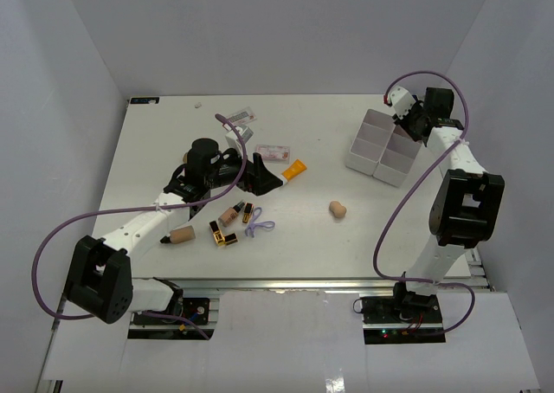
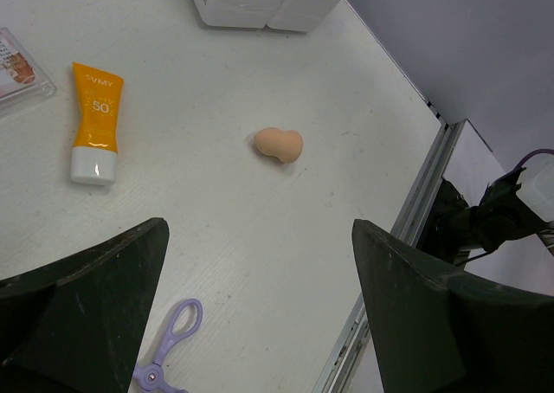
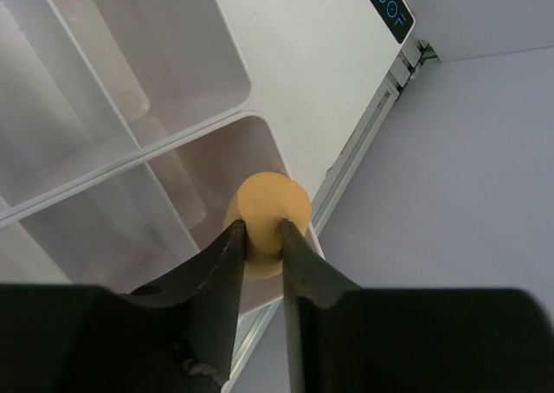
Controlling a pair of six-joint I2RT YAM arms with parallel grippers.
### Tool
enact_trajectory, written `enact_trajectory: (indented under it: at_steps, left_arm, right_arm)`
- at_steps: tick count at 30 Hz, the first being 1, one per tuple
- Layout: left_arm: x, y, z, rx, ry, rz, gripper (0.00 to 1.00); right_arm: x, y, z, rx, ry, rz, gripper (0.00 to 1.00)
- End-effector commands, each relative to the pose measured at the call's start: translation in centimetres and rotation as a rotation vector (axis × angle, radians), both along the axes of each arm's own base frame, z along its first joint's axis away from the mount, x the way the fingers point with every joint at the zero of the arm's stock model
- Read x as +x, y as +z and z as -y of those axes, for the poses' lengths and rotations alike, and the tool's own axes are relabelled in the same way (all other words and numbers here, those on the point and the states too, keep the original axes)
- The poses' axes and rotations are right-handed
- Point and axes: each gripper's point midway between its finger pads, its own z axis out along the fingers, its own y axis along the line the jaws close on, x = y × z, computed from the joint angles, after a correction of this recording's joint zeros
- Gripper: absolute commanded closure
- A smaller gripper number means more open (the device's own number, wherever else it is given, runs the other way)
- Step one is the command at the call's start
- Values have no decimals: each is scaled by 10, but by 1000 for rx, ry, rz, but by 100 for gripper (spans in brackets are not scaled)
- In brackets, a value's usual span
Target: Organize the makeup
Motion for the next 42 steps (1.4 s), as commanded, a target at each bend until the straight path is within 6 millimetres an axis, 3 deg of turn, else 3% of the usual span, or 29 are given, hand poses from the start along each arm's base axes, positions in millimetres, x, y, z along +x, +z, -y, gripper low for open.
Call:
enact_trajectory:
  at_steps: [1,16,25,32,37,40,42]
  left_arm:
    - [3,16,4,-12,-16,40,2]
    - [2,16,4,-12,-20,41,2]
    - [2,17,4,-14,-23,44,2]
    - [1,18,5,-15,-27,43,2]
    - [1,18,5,-16,-27,45,2]
    - [0,19,4,-18,-27,48,2]
    - [0,20,4,-18,-27,49,2]
  right_arm:
    - [11,15,6,-28,-2,63,56]
    - [-8,20,-15,65,59,15,52]
    - [-16,40,-24,107,72,27,50]
    - [-20,60,-30,147,77,53,43]
    - [-21,62,-33,169,77,48,43]
    - [-35,62,-49,234,129,7,44]
    - [-68,58,-87,364,288,-94,45]
